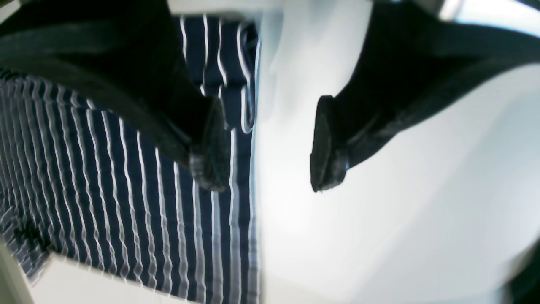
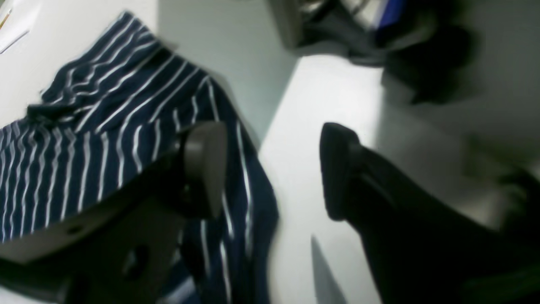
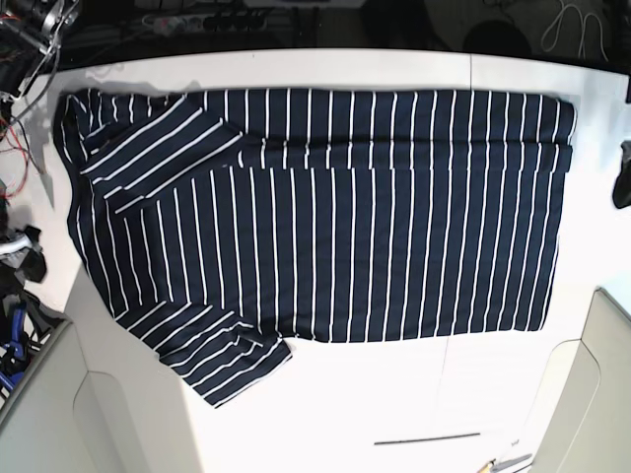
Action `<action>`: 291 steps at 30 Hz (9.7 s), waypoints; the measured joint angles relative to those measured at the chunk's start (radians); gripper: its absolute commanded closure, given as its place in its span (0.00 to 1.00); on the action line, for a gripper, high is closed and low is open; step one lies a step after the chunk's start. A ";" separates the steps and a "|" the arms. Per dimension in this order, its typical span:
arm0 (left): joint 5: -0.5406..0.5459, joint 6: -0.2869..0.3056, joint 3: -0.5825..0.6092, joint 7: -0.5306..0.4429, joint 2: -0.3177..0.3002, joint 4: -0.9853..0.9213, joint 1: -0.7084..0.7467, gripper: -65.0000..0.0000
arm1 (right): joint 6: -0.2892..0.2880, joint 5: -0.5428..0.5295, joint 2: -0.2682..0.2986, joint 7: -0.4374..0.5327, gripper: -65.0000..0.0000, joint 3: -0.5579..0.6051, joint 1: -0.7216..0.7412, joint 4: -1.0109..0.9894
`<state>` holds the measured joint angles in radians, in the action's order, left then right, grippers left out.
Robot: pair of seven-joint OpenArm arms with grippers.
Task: Fold the T-shirt properly
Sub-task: 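Grasp the shirt's hem corners with both grippers, then fold the hem over toward the folded shoulder edge and release, then grasp the sleeve end with the right gripper and tuck it inward, then adjust the sleeve end with the right gripper, pressing it flat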
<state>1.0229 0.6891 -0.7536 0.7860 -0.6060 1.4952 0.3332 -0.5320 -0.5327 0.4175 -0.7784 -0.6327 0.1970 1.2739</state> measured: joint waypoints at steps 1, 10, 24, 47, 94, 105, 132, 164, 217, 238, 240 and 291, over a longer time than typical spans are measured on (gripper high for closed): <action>-0.026 0.002 0.041 -0.009 -0.008 -0.008 -0.035 0.46 | 0.000 0.012 0.001 0.030 0.47 0.026 0.035 -0.057; -0.239 -0.029 0.316 -0.129 -0.053 -0.311 -0.394 0.46 | 0.001 0.146 0.006 0.216 0.47 0.150 0.247 -0.471; -0.323 -0.030 0.587 -0.305 -0.021 -0.975 -0.818 0.46 | 0.004 0.179 0.006 0.255 0.47 0.153 0.277 -0.612; -0.351 -0.025 0.591 -0.338 0.072 -1.024 -0.846 0.47 | -0.052 0.148 -0.117 0.293 0.47 0.150 0.277 -0.612; 0.094 0.000 0.624 0.260 -0.199 -0.706 -0.672 1.00 | -0.079 -0.291 -0.019 -0.167 1.00 0.156 -0.008 -0.185; 0.097 0.001 0.624 0.253 -0.197 -0.636 -0.524 1.00 | -0.074 -0.255 -0.021 -0.109 1.00 0.155 -0.173 -0.063; 0.044 0.001 0.624 0.167 -0.186 -0.635 -0.494 1.00 | -0.044 0.070 -0.087 0.196 0.54 0.137 0.049 -0.162; 0.043 0.000 0.624 0.167 -0.187 -0.635 -0.494 1.00 | -0.037 0.118 -0.274 0.042 1.00 0.335 0.196 -0.296; 0.386 0.003 0.626 0.545 -0.392 -0.566 -0.386 0.97 | -0.045 -0.058 -0.393 -0.166 0.74 0.152 -0.604 0.558; 0.268 0.003 0.523 0.552 -0.412 -0.566 -0.383 0.61 | -0.051 -0.314 -0.388 -0.258 0.60 -0.110 -0.604 0.795; 0.254 0.003 0.508 0.551 -0.412 -0.566 -0.383 0.51 | -0.055 -0.332 -0.391 -0.255 0.83 -0.106 -0.604 0.828; 0.090 0.004 0.294 0.350 -0.231 -0.566 -0.214 0.37 | -0.063 -0.117 -0.312 -0.121 1.00 0.198 -0.472 0.343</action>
<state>1.1126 0.6930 -0.4595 1.1358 -0.8368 0.9291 0.1192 -0.5949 -0.6498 0.1051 -0.8989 -0.4343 -0.2745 1.6169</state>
